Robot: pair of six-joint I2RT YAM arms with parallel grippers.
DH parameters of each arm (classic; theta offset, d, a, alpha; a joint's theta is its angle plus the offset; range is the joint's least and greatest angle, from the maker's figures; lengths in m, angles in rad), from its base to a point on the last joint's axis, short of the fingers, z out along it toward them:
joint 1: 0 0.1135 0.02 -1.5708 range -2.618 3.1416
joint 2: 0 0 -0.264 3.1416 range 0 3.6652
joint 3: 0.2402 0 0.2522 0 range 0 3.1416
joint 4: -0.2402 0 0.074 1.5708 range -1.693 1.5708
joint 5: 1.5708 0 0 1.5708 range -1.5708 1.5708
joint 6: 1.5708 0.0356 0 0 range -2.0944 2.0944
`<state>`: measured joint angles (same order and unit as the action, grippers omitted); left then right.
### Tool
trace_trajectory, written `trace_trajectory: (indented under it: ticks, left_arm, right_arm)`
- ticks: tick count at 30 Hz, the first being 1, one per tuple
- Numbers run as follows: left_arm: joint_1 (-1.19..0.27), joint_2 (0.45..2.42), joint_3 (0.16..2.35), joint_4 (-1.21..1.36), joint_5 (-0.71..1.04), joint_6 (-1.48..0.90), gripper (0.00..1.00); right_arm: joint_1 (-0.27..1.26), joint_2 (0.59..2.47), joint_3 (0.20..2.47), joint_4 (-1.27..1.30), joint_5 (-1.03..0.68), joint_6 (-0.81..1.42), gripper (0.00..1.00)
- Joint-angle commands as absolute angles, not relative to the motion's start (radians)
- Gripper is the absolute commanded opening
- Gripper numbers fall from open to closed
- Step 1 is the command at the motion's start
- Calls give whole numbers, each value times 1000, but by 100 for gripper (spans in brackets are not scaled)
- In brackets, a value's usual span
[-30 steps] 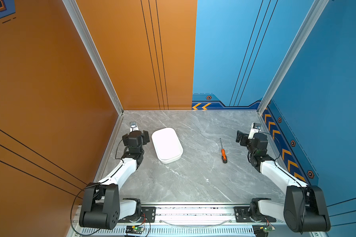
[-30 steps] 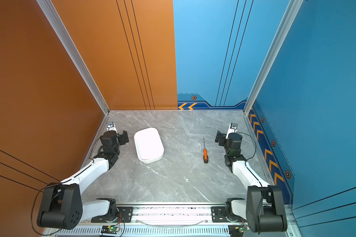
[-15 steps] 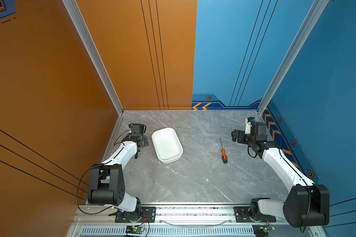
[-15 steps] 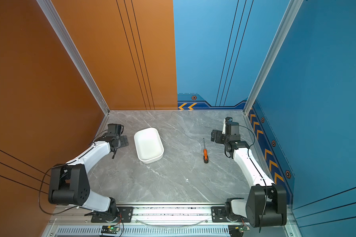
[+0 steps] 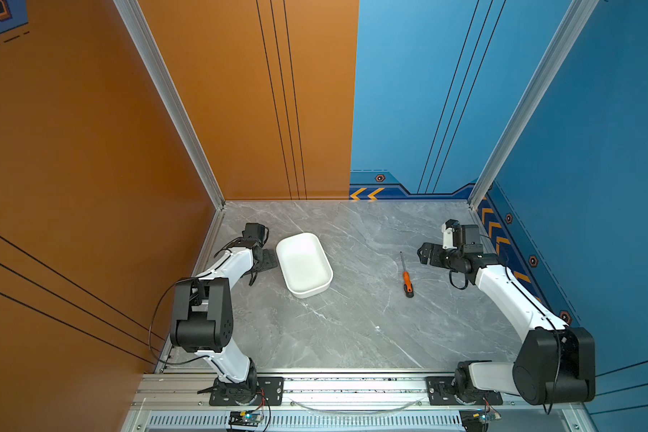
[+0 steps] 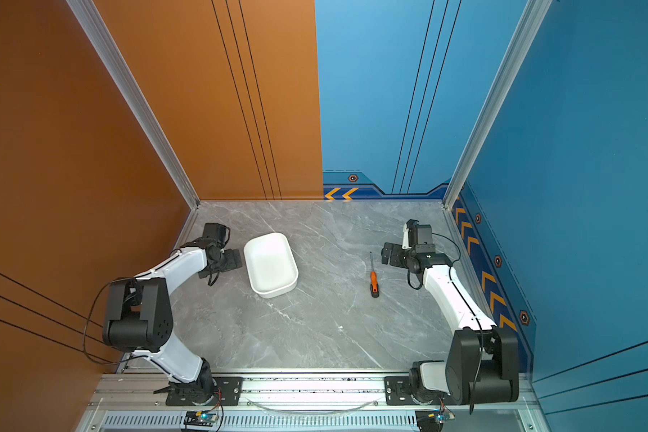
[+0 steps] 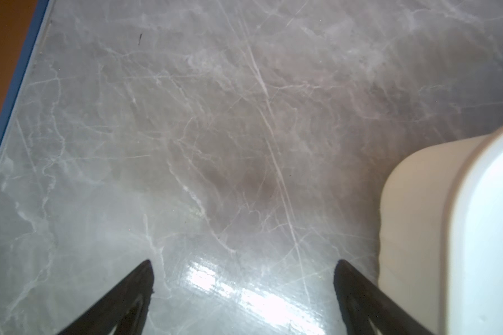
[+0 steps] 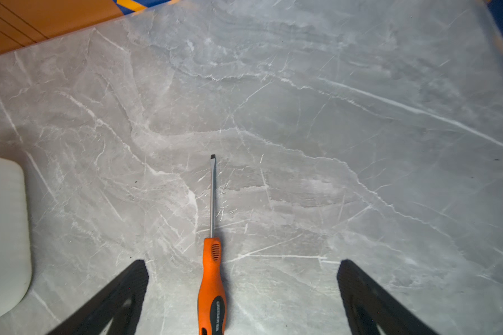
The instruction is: Put the screwdriver in the bin
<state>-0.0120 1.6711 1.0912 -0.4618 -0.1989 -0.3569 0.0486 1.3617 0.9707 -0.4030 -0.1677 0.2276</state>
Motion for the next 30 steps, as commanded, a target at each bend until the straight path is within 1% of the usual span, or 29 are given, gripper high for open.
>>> trace_trajectory:
  ticks: [1, 3, 6, 14, 20, 30]
  left_arm:
    - [-23, 1691, 1131, -480, -113, -341, 98]
    - [-29, 1702, 1143, -479, -95, -337, 98]
    - [-36, 1723, 1153, -480, -83, -325, 98]
    - [-23, 1711, 1130, -509, -119, -333, 98]
    - [-21, 1771, 1173, -508, -121, -353, 98]
    - [-95, 1877, 1267, -508, -113, -370, 98]
  right_arm:
    - [49, 1410, 1007, -491, -345, 238, 100]
    - [49, 1440, 1010, -501, -403, 242, 100]
    - [52, 1472, 1009, -505, -437, 249, 99]
    - [52, 1484, 997, -506, -422, 250, 98]
    - [52, 1473, 988, -505, -419, 262, 98]
    - [44, 1450, 968, -506, -422, 268, 98]
